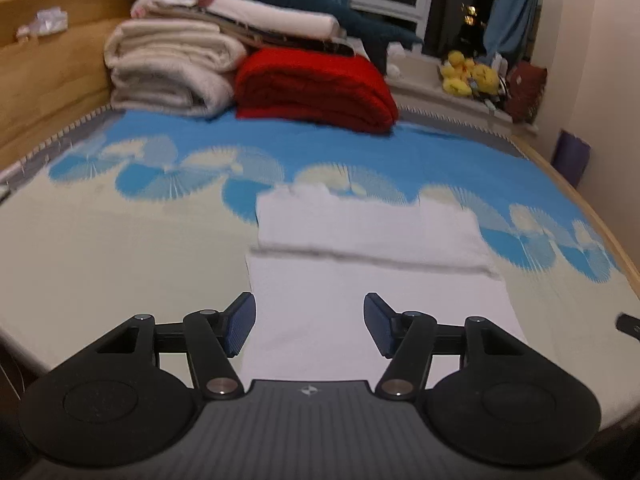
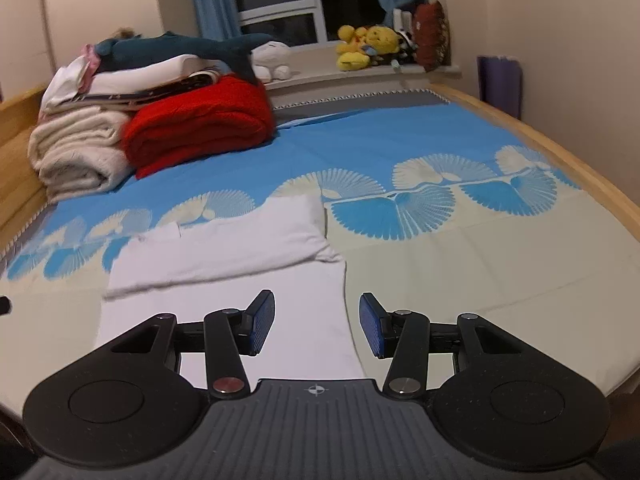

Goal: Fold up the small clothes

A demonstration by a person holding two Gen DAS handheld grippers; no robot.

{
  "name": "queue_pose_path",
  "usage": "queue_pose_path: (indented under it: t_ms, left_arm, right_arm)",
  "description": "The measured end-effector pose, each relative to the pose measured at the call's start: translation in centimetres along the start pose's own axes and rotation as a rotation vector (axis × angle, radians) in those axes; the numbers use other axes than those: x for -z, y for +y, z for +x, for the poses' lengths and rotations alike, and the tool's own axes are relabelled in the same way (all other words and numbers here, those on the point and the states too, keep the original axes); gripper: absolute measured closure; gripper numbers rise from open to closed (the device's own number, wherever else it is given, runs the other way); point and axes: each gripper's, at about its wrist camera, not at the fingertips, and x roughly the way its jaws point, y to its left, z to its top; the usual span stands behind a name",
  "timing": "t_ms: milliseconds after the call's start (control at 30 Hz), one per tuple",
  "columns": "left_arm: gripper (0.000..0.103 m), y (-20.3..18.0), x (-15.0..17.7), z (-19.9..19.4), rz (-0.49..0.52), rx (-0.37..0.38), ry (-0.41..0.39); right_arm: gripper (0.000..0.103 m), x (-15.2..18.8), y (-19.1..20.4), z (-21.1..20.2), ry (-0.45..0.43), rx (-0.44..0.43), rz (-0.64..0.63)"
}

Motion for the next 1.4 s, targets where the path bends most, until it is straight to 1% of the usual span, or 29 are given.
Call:
queue_pose_path:
  t_ms: [67, 100, 133, 167, 200, 233, 300, 333, 367, 400, 500, 633, 733, 800, 900, 967, 1133, 1267, 1333, 1400]
  left_arm:
    - [0.04, 0.0, 2.0, 0.4, 0.035, 0.013, 0.009]
    - [0.044, 0.1, 3.0, 1.0, 0.054, 0.014, 0.011]
    - [0.05, 0.4, 4.0, 1.7, 0.071, 0.018, 0.013]
    - [0.053, 0.6, 5.1, 2.8, 0.102, 0.021, 0.018]
    - [0.062, 0.8, 5.7, 4.1, 0.136, 0.009, 0.054]
    - [0.072, 1.0, 6.0, 5.5, 0.142, -0.012, 0.117]
    - [0.072, 2.4, 5.8, 7.3, 0.039, 0.04, 0.178]
    - [0.072, 2.9, 5.8, 7.9, 0.01, 0.039, 0.195]
    - [0.072, 3.1, 5.9, 8.5, -0.004, 0.017, 0.205]
    - [0.072, 3.2, 5.9, 9.0, -0.01, -0.001, 0.214]
    - [0.072, 3.2, 5.7, 10.0, -0.037, 0.0, 0.228]
    - [0.071, 3.2, 5.7, 10.8, -0.017, -0.019, 0.247]
    - [0.07, 4.0, 5.6, 11.4, -0.052, -0.025, 0.267]
    - [0.07, 5.0, 5.6, 11.5, -0.096, -0.031, 0.283]
    - [0.07, 7.0, 5.6, 12.1, -0.209, -0.026, 0.328]
    - [0.07, 8.2, 5.7, 12.4, -0.265, -0.034, 0.353]
    - [0.069, 8.8, 6.2, 13.0, -0.299, -0.068, 0.388]
    - [0.069, 9.0, 6.7, 13.6, -0.307, -0.1, 0.411]
    - [0.069, 9.4, 6.9, 13.8, -0.318, -0.114, 0.421]
    - [0.069, 9.8, 7.3, 14.0, -0.343, -0.11, 0.441]
  right_arm:
    - [0.054, 2.3, -0.3, 0.3, -0.013, 0.018, -0.051]
    - [0.054, 3.1, -0.4, 1.0, 0.017, 0.04, -0.06]
    - [0.054, 3.2, -0.5, 2.0, 0.077, 0.064, -0.039]
    - [0.054, 3.0, -0.6, 2.4, 0.081, 0.047, -0.006]
    - [0.055, 2.8, -0.7, 2.7, 0.065, 0.018, 0.014]
    - [0.055, 2.7, -0.6, 3.1, 0.063, 0.018, 0.009]
    - [0.055, 2.9, -0.3, 4.0, 0.083, 0.053, -0.006]
    - [0.055, 3.0, -0.3, 4.3, 0.096, 0.052, 0.005]
    - [0.055, 3.0, -0.3, 4.5, 0.107, 0.044, 0.019]
    - [0.055, 3.1, -0.1, 4.7, 0.112, 0.038, 0.022]
    - [0.054, 3.4, 0.7, 5.4, 0.126, 0.041, -0.018]
    - [0.054, 3.9, 0.7, 6.6, 0.176, 0.056, -0.046]
    - [0.054, 3.8, 0.2, 7.4, 0.206, 0.071, -0.009]
    - [0.054, 3.8, -0.3, 7.8, 0.225, 0.081, 0.029]
    - [0.054, 4.0, -1.2, 8.3, 0.248, 0.101, 0.084]
    - [0.054, 4.1, -1.8, 8.6, 0.261, 0.112, 0.116]
    - [0.053, 4.4, -3.8, 9.5, 0.315, 0.123, 0.211]
    - [0.053, 5.0, -5.2, 10.9, 0.387, 0.125, 0.294]
    - [0.053, 5.6, -5.3, 11.8, 0.434, 0.139, 0.294]
    - [0.053, 6.0, -5.0, 12.6, 0.47, 0.151, 0.277]
